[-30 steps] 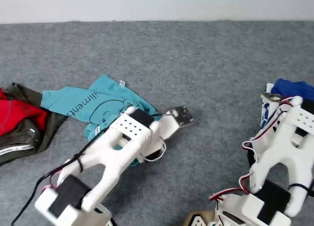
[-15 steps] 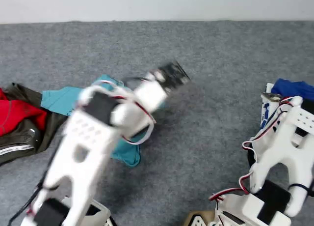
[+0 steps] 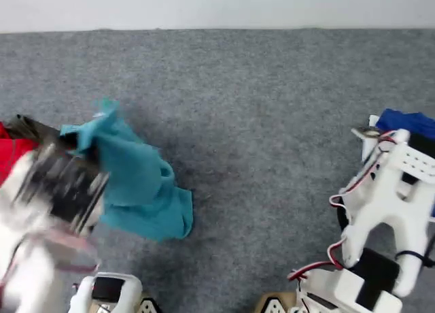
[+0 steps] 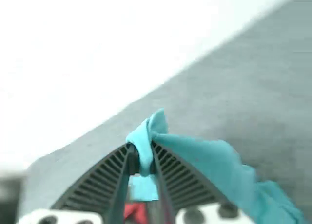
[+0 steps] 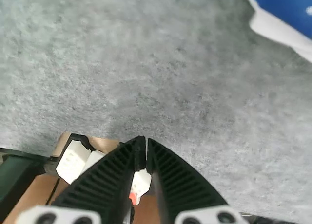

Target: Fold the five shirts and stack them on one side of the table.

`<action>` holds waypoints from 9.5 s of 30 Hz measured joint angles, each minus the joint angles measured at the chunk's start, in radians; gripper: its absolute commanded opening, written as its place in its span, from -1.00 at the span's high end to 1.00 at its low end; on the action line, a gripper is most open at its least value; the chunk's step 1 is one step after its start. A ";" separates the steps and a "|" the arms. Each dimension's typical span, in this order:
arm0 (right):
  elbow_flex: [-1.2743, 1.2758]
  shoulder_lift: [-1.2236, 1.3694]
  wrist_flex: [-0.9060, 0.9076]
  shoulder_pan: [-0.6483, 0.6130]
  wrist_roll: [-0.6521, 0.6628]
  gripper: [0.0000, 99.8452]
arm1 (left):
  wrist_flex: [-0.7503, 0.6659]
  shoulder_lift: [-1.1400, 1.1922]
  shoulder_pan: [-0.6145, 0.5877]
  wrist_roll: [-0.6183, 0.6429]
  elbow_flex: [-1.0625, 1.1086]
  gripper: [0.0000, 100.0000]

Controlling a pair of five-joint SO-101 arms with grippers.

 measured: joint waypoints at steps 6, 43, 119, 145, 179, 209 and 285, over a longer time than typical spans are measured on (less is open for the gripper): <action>-0.072 0.000 0.000 -0.216 0.000 0.98 | 0.000 -0.146 -0.272 -0.037 0.081 0.97; -0.706 0.572 -0.430 -1.171 -0.437 0.48 | 0.000 -0.503 -0.470 -0.054 0.718 0.97; -0.049 -0.505 -0.020 -0.671 -0.186 0.56 | -0.232 -0.502 -0.500 -0.083 1.014 0.97; -0.824 0.632 -0.003 -1.016 -0.397 0.44 | -0.167 -0.502 -0.500 -0.089 1.014 0.97; -1.195 1.073 -0.003 -1.129 -0.397 0.66 | -0.167 -0.502 -0.500 -0.089 1.014 0.97; -1.034 0.973 -0.005 -1.168 -0.385 0.75 | -0.167 -0.502 -0.500 -0.089 1.014 0.97; -1.091 -0.463 -0.293 -0.207 0.005 0.98 | -0.649 0.204 -0.278 -0.163 -0.201 0.97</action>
